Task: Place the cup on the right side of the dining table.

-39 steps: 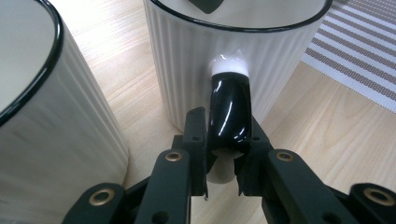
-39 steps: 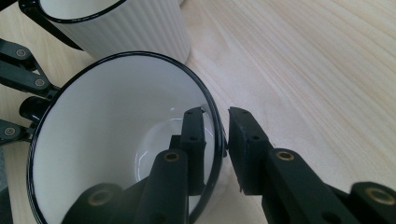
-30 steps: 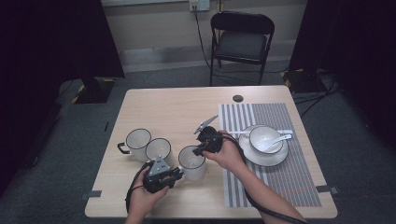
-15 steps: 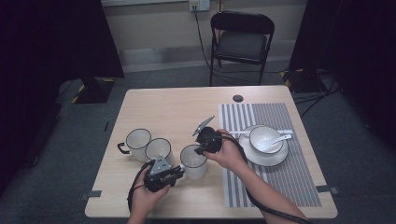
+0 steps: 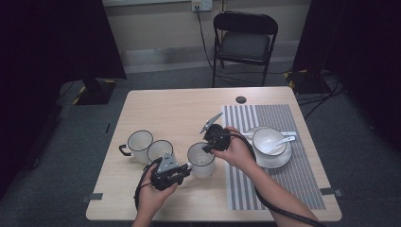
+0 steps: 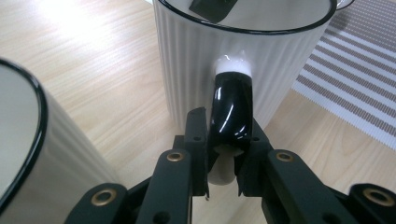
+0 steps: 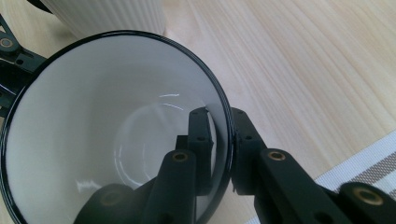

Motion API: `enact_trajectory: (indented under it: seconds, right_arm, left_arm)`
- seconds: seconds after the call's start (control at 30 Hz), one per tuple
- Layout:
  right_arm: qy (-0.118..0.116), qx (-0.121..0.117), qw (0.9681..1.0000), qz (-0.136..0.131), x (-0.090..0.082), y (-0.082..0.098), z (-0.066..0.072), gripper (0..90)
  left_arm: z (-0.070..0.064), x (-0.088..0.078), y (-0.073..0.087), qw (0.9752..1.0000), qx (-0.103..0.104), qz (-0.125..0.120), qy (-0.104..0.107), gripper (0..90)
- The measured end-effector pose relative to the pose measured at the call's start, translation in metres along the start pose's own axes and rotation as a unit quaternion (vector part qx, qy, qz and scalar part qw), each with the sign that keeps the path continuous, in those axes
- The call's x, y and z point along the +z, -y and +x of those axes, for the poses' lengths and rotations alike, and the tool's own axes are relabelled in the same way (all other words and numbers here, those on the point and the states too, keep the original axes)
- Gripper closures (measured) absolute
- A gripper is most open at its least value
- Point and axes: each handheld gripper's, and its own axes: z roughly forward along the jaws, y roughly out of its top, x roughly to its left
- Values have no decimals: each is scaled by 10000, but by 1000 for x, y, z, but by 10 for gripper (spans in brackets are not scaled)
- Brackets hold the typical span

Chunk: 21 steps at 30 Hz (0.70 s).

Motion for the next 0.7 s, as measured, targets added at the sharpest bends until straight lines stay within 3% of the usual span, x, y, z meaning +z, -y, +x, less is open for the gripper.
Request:
enact_trajectory:
  seconds: [0.7]
  right_arm:
    - [146,-44,9999,39,-20,-8,-27,815]
  left_arm:
    - [5,15,-30,9999,12,-75,-84,779]
